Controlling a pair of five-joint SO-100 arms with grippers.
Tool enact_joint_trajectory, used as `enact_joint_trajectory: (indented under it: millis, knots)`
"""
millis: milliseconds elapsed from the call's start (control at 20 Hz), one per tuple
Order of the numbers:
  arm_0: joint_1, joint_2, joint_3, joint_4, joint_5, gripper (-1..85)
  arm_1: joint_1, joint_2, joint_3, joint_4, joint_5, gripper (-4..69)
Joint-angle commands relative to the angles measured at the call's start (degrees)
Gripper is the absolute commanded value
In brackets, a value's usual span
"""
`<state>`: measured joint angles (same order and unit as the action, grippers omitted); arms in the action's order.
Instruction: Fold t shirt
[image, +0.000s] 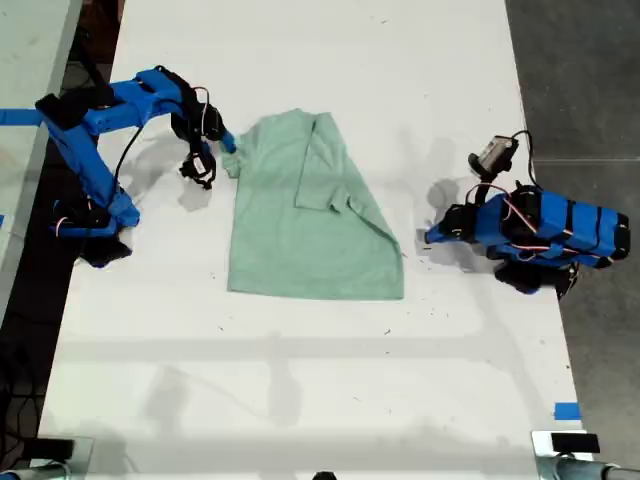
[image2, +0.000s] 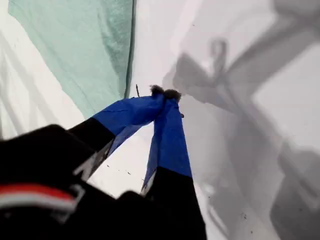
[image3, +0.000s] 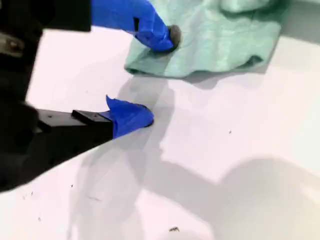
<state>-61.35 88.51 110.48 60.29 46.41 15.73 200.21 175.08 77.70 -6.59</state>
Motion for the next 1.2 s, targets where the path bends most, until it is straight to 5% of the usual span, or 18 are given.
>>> enact_joint_trajectory:
  millis: [0, 50, 300, 600, 900, 1000, 1050, 1100, 1150]
  knots:
    - [1.1, -6.2, -7.6, 3.7, -1.5, 6.6, -0.8, 0.7, 0.8, -1.1, -0.5, -1.5]
    - [1.1, -7.1, -8.2, 4.4, -2.5, -0.1, -1.0, 0.7, 0.8, -1.1, -0.5, -1.5]
    - [2.9, -1.8, -8.7, 7.8, -6.3, -0.1, -1.0, 0.7, 0.8, -1.1, -0.5, -1.5]
    - [20.9, 6.7, -31.3, 18.1, -16.3, -0.1, -1.0, 0.7, 0.8, -1.1, -0.5, -1.5]
    - [35.2, -10.5, -51.2, 15.8, -23.2, 0.0, -1.1, 0.7, 0.8, -1.1, -0.5, -1.5]
    - [35.3, -11.5, -52.1, 14.6, -24.8, 18.1, -1.1, 0.7, 0.8, -1.1, -0.6, -1.5]
    - [34.4, -10.2, -52.1, 14.8, -22.2, 16.0, -1.2, 0.7, 0.8, -1.1, -0.6, -1.5]
    - [33.1, -7.2, -52.0, 16.4, -21.3, 0.9, -1.2, 0.7, 0.8, -1.1, -0.6, -1.5]
    - [31.9, -3.0, -51.3, 18.6, -21.4, -0.1, -1.2, 0.7, 0.8, -1.1, -0.7, -1.5]
